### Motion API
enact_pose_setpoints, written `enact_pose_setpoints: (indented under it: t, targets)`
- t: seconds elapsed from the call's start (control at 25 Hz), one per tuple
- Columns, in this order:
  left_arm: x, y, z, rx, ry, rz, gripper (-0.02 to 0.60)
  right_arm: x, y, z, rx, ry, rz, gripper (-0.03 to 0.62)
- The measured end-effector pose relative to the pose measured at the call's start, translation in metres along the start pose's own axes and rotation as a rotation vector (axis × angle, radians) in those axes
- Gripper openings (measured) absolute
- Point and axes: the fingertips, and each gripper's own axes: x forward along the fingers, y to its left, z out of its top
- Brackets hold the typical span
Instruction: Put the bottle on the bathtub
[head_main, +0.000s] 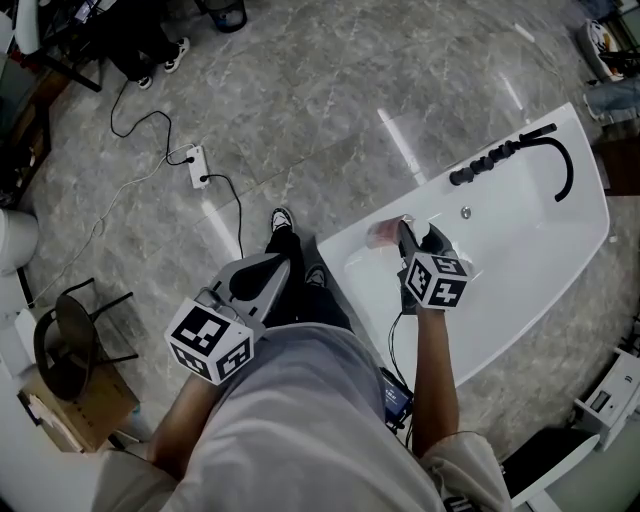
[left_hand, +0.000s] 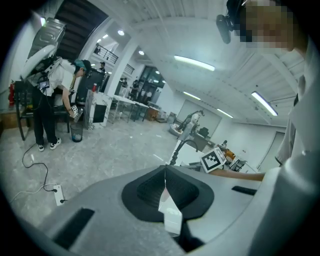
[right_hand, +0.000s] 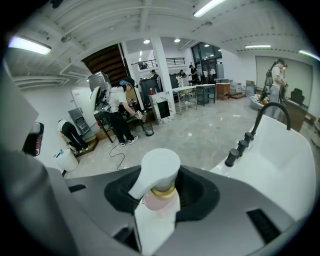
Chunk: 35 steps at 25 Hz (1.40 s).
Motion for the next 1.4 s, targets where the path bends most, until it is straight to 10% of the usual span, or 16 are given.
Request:
enact_pose_setpoints:
  t: [1.4]
  targets:
    - [-0.003, 0.005, -0.008, -0.005, 0.018, -0.026, 0.009, 0.033, 0.003, -0.025, 0.063, -0.041, -0.081, 0.178]
